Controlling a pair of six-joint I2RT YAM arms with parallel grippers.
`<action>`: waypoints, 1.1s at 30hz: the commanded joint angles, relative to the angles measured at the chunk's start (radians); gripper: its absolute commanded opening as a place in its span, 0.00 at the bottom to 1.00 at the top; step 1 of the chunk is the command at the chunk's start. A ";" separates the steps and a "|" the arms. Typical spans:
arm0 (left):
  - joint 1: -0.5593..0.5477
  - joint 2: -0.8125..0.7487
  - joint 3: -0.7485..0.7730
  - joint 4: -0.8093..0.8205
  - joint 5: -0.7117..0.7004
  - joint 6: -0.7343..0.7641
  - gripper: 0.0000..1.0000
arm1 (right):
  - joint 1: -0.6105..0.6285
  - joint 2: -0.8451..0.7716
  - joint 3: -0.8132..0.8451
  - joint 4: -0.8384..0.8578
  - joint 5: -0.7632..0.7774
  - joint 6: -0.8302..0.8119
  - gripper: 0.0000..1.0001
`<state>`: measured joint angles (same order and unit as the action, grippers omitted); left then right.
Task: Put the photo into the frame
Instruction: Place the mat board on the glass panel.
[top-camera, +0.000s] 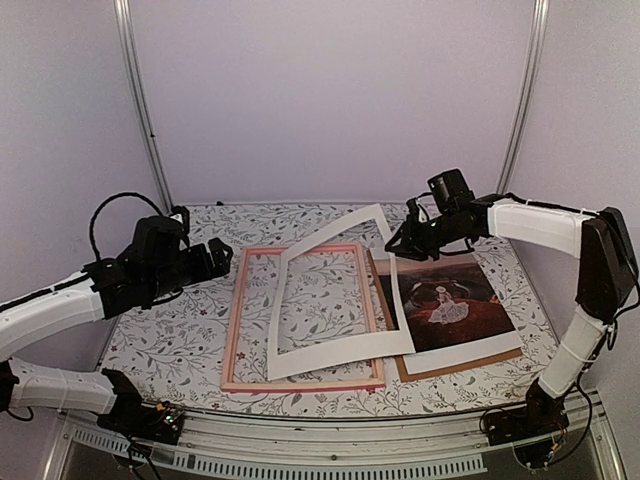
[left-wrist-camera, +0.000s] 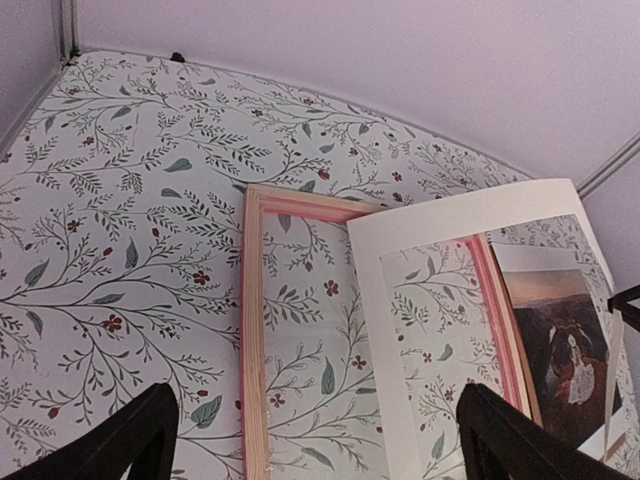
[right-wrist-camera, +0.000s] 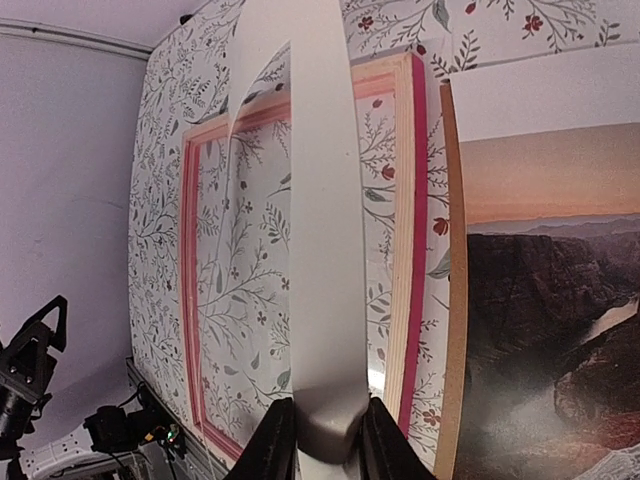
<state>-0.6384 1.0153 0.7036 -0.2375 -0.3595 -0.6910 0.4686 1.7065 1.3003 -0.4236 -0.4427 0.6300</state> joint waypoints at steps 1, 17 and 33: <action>0.007 0.038 0.004 0.013 0.039 0.002 1.00 | 0.047 0.057 -0.040 0.127 0.045 0.078 0.24; 0.006 0.099 -0.018 0.055 0.082 0.027 1.00 | 0.087 0.142 -0.172 0.249 0.008 0.135 0.26; 0.005 0.167 -0.031 0.094 0.153 0.037 1.00 | 0.102 0.155 -0.154 0.207 0.043 0.103 0.33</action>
<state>-0.6384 1.1702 0.6872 -0.1757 -0.2363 -0.6701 0.5640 1.8416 1.1187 -0.2096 -0.4164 0.7559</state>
